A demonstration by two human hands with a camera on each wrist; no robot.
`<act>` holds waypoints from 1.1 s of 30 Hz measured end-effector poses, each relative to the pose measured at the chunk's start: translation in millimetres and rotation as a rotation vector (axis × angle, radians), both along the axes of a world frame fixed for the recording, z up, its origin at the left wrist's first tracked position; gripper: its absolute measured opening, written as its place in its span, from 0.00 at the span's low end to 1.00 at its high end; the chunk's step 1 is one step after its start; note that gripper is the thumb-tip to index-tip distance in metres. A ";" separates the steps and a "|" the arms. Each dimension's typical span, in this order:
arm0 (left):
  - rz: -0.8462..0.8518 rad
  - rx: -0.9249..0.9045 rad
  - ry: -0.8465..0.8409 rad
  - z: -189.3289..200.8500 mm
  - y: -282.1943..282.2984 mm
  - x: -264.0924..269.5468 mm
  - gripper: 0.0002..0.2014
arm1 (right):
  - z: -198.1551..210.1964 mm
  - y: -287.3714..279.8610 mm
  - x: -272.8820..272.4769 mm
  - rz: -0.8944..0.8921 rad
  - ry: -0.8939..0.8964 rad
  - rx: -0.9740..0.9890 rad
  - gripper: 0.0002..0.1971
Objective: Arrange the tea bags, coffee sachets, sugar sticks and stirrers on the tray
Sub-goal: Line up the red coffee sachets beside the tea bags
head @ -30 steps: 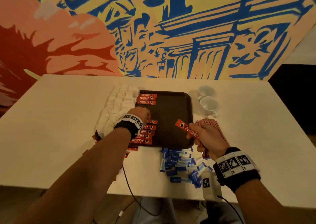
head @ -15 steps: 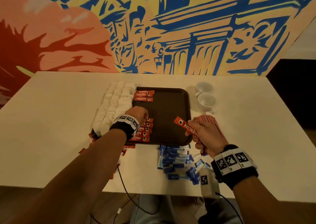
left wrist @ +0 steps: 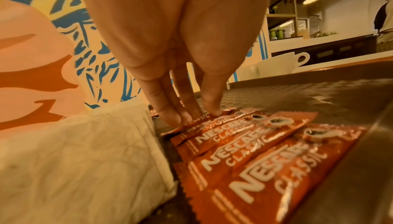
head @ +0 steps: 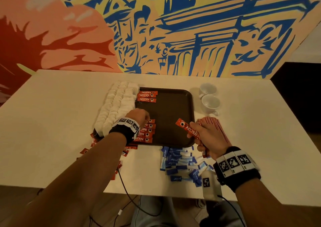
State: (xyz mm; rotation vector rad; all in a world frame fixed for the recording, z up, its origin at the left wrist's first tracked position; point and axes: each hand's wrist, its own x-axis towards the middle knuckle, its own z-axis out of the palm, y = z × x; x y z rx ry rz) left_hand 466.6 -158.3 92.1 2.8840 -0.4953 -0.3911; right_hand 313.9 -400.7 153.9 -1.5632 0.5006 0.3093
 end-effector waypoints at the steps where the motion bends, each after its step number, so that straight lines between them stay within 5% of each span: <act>1: -0.006 -0.007 0.007 0.3 0.4 -0.2 0.07 | 0.6 -0.2 -0.4 0.001 -0.001 -0.002 0.13; 13: 0.023 -0.328 -0.036 47.3 20.7 -28.5 0.11 | 29.8 4.1 -15.5 0.015 -0.072 -0.006 0.11; 22: -0.103 -0.868 0.397 149.4 1.4 -99.5 0.13 | 74.8 18.8 -35.4 0.099 -0.232 -0.023 0.07; 33: -0.063 -0.962 0.286 178.8 -7.5 -143.9 0.06 | 107.5 29.0 -69.8 0.291 -0.329 -0.132 0.08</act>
